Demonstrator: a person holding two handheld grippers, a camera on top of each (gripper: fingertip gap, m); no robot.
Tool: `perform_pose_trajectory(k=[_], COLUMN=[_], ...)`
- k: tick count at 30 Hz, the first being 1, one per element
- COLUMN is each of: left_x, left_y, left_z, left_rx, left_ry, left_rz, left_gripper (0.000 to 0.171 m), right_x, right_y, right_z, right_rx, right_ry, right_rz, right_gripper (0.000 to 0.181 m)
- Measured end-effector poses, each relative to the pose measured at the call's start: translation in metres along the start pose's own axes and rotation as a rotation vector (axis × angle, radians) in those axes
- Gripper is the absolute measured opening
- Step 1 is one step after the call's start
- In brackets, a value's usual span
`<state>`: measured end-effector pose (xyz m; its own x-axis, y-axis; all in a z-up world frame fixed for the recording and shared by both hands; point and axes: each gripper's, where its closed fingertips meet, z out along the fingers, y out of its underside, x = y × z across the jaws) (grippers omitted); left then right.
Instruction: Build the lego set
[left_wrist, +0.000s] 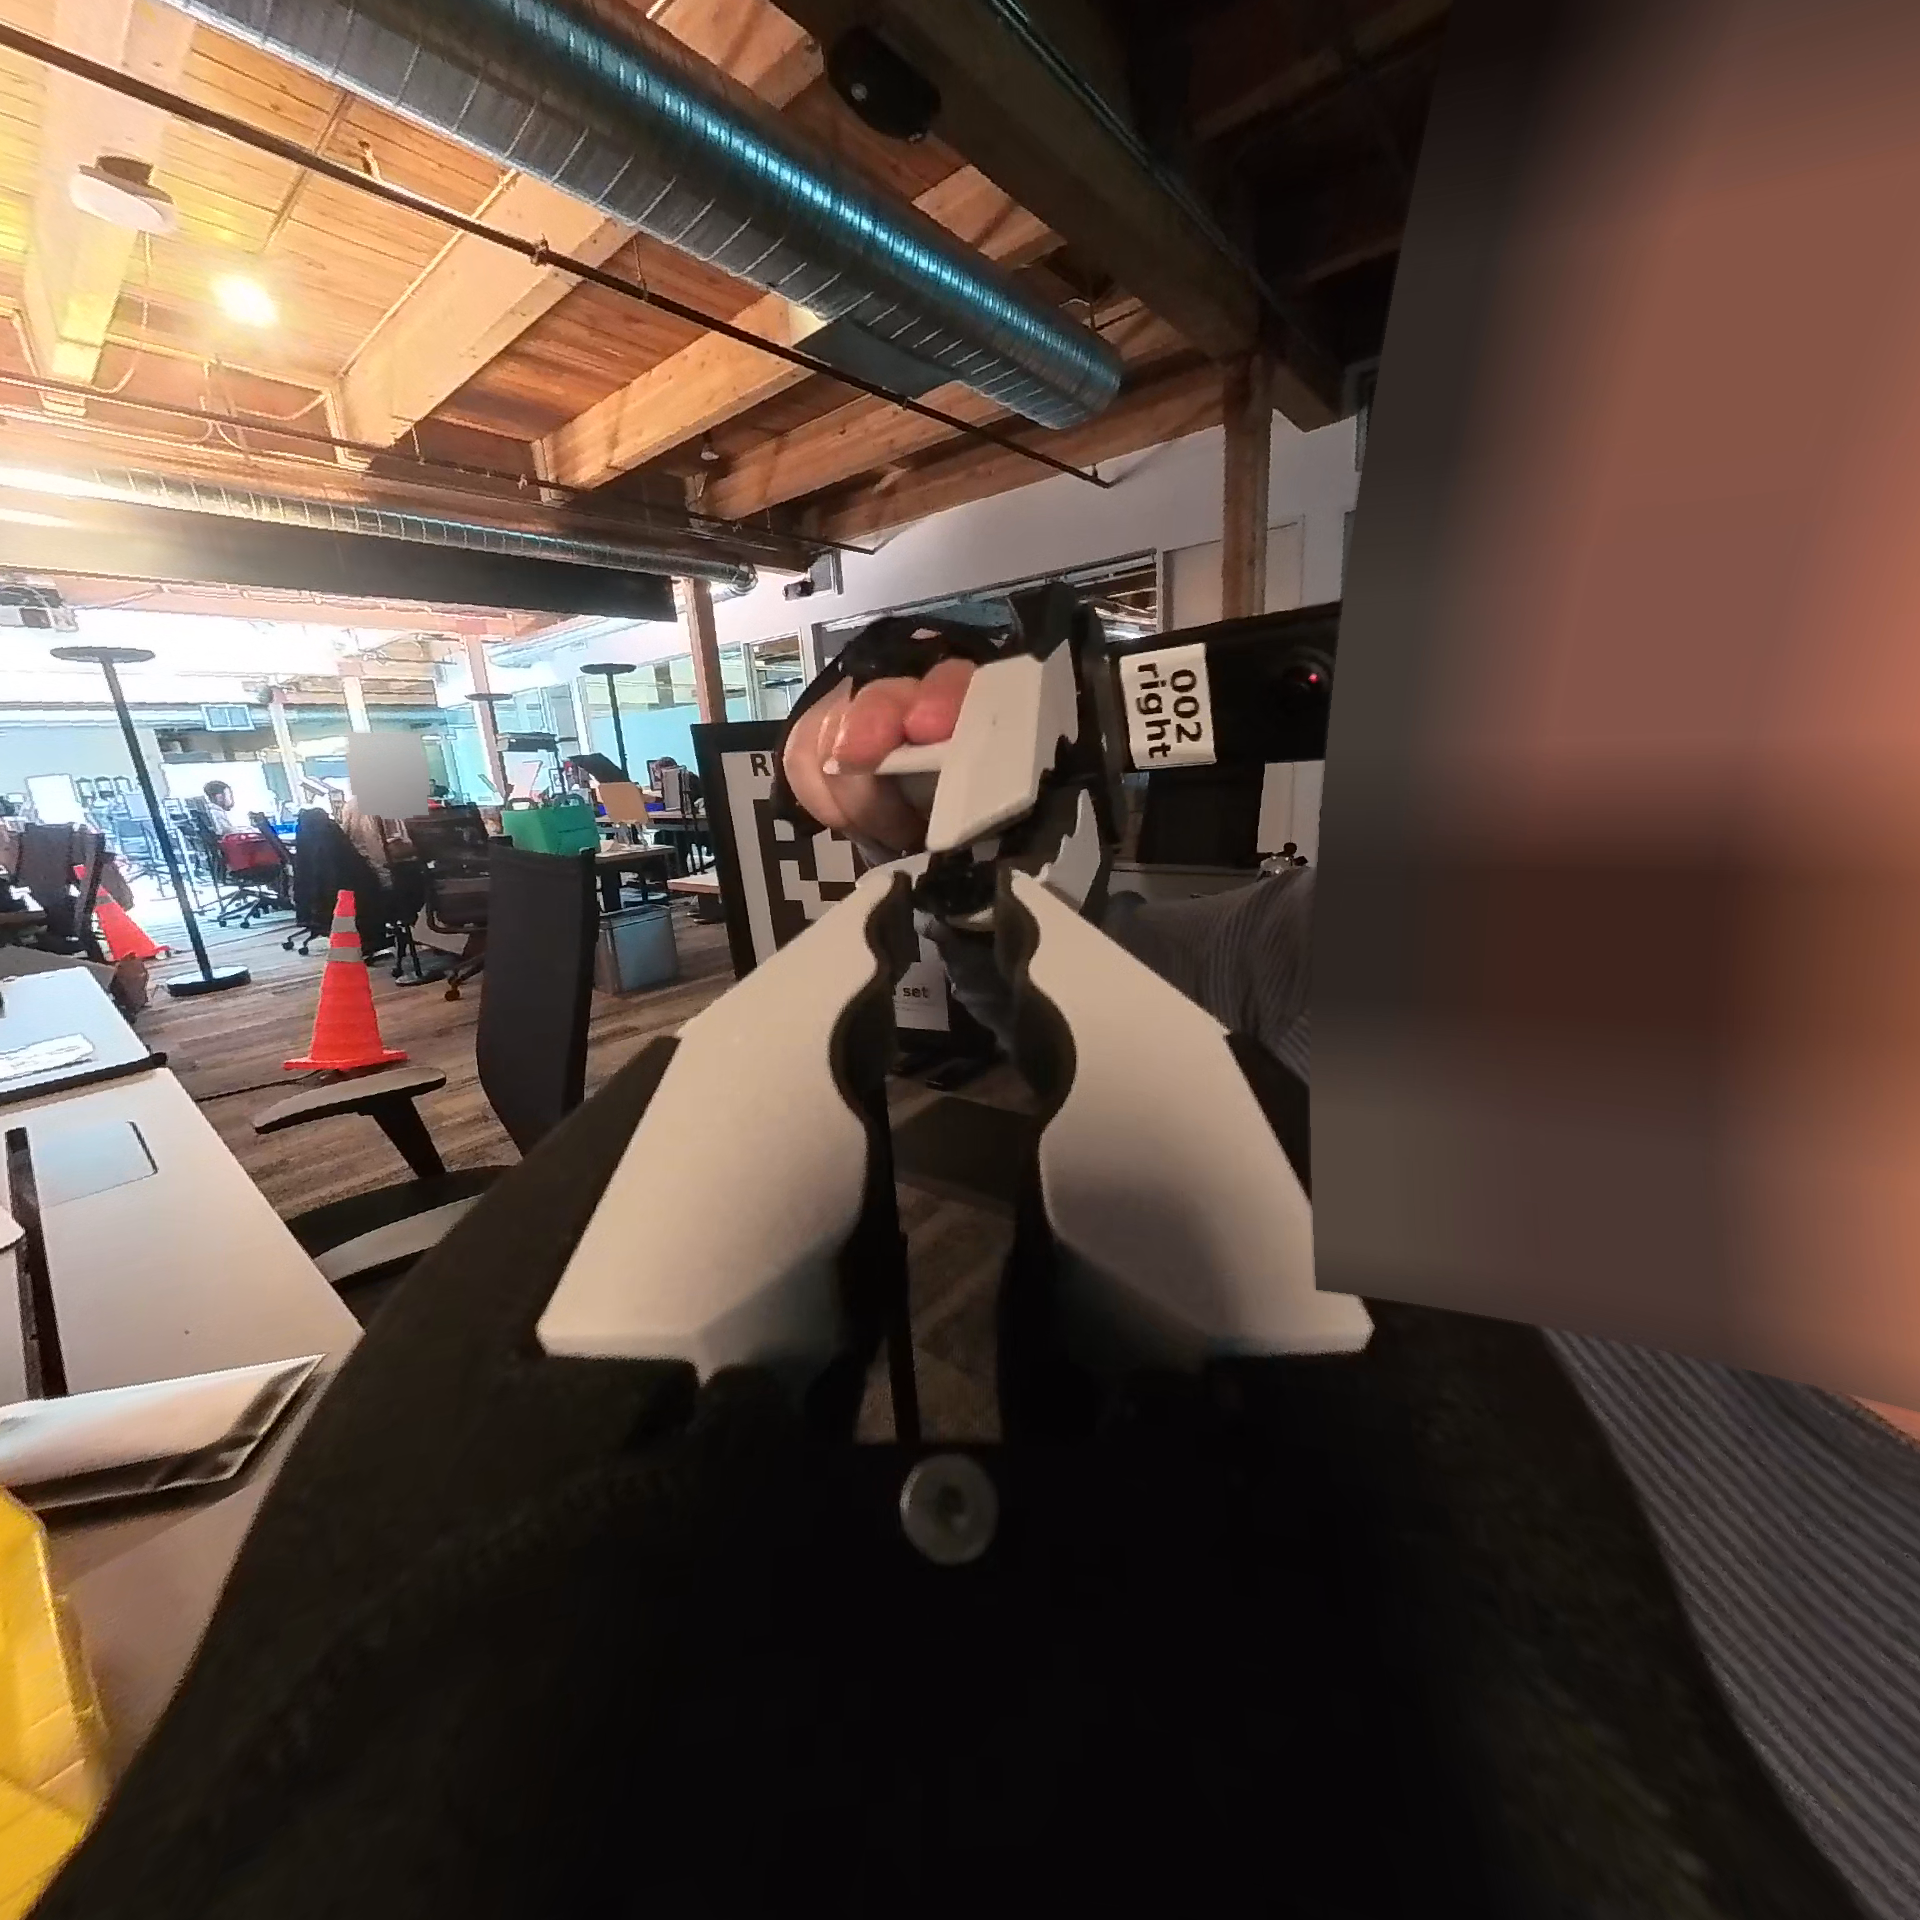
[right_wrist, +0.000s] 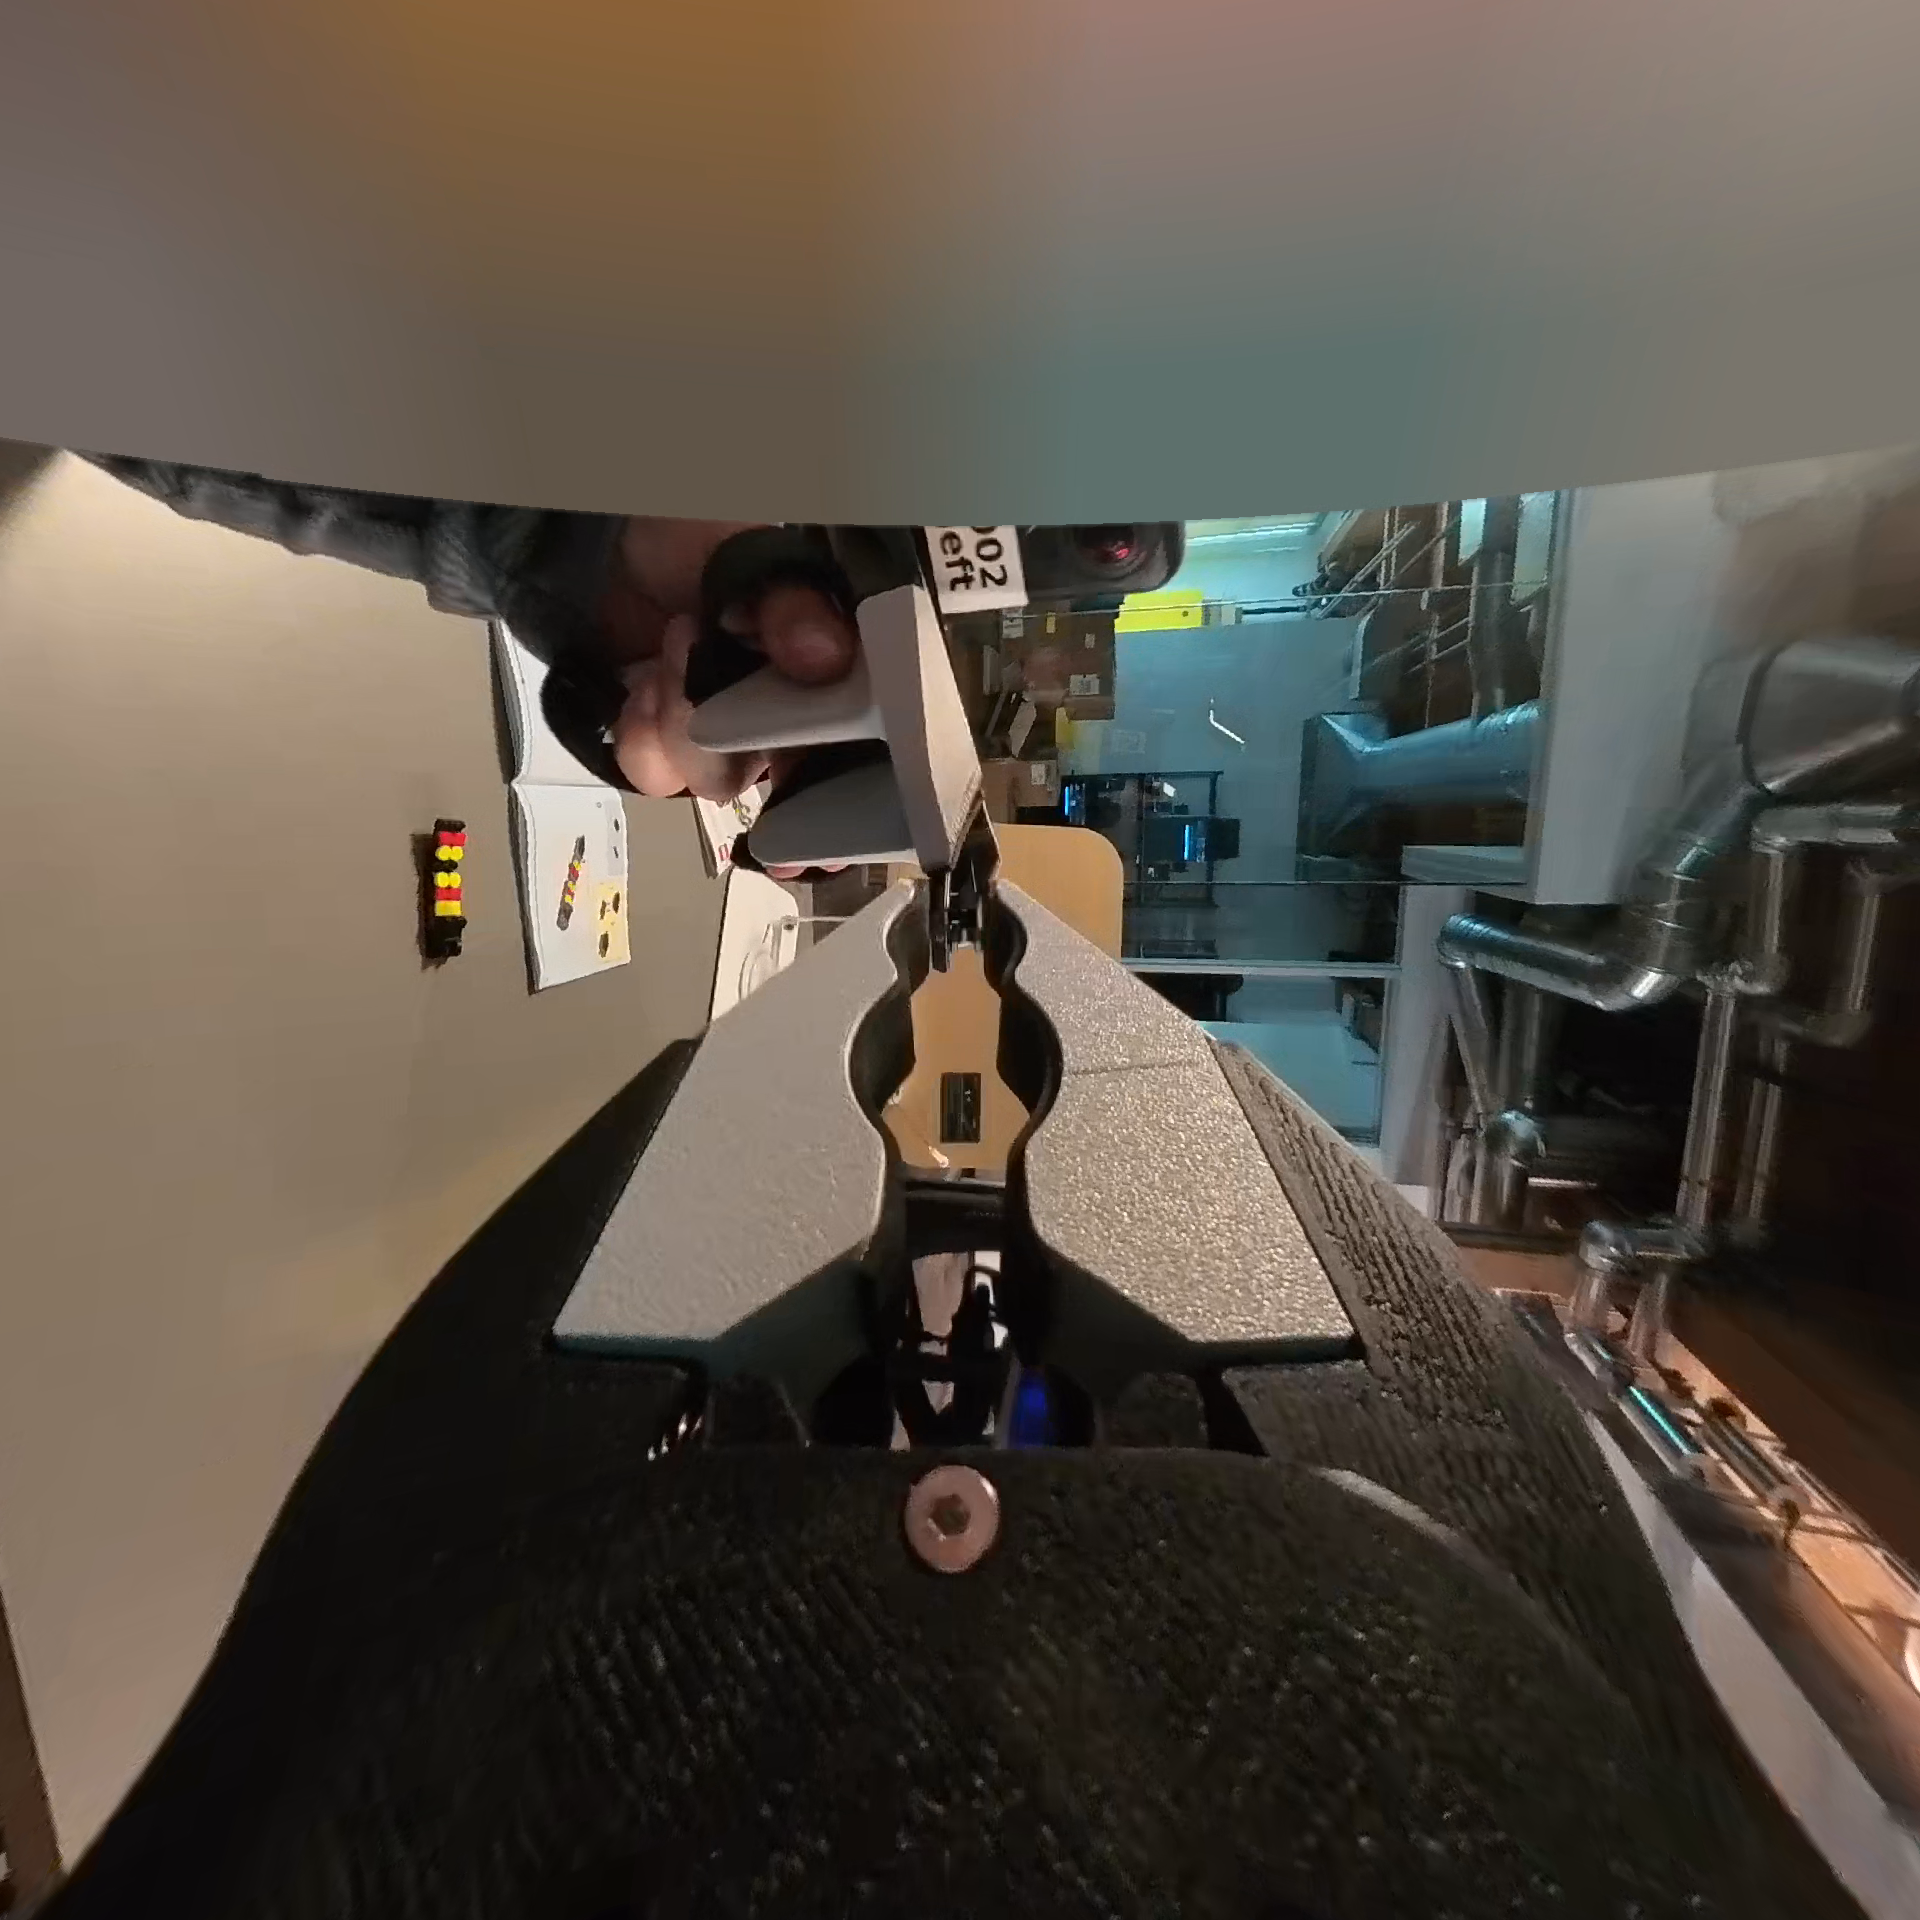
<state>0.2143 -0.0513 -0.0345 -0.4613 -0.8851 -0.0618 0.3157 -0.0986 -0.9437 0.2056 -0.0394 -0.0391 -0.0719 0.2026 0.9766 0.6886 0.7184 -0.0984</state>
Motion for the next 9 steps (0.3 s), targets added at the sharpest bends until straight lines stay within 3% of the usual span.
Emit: perform_pose_trajectory(k=[1,9], left_x=[-0.0001,-0.0016], left_y=[0.0001,0.0014], left_z=[-0.0001,0.0007], left_rx=[-0.001,-0.003], left_ry=[0.000,-0.005], left_rz=[-0.001,0.006], left_gripper=[0.014,0.013], right_x=[-0.0001,-0.0016], right_y=[0.0002,0.0025], right_z=[0.0001,0.0001], right_rx=[-0.002,-0.029], right_ry=[-0.003,-0.037], right_rz=[-0.001,0.050], right_gripper=[0.007,0.006])
